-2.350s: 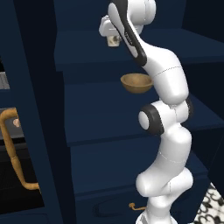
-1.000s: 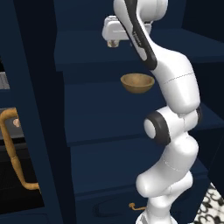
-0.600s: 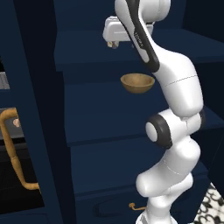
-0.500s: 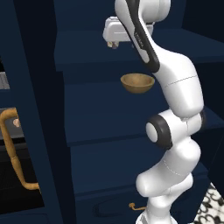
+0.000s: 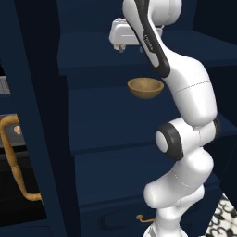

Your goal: Gather all objects into one cabinet and sort the glasses and bowls to opposite sides.

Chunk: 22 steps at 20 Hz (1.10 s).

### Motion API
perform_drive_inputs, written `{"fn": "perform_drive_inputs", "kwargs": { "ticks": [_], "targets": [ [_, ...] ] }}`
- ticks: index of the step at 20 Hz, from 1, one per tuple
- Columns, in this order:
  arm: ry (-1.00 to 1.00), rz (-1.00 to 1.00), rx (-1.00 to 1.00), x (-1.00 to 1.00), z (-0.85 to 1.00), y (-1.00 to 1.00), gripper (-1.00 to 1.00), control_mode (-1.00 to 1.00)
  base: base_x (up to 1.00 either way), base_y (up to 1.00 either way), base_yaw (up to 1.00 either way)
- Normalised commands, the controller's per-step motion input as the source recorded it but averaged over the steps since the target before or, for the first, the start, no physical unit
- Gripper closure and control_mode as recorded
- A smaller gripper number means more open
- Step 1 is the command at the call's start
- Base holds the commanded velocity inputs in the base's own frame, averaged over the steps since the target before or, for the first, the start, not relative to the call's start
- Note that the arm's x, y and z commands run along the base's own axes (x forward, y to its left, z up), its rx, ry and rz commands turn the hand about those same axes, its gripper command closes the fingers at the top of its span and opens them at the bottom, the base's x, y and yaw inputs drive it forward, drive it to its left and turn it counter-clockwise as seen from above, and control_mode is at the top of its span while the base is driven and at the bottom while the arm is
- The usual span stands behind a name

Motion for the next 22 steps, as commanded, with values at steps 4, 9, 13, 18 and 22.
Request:
{"fn": "perform_drive_inputs", "kwargs": {
  "ticks": [4,9,13,18,22],
  "targets": [
    [0.0,0.0,0.01,0.0,-0.06,0.0,-1.0,1.0,-0.18,0.0,0.0],
    [0.0,0.0,0.0,0.0,0.0,0.0,-1.0,1.0,-0.95,0.0,-0.02],
    [0.0,0.0,0.0,0.0,0.0,0.0,-1.0,1.0,-1.0,0.0,0.0],
    [0.0,0.0,0.0,0.0,0.0,0.0,-1.0,1.0,-0.98,0.0,0.0],
    [0.0,0.0,0.0,0.0,0.0,0.0,-1.0,1.0,-0.99,0.0,-0.01]
  ]
}}
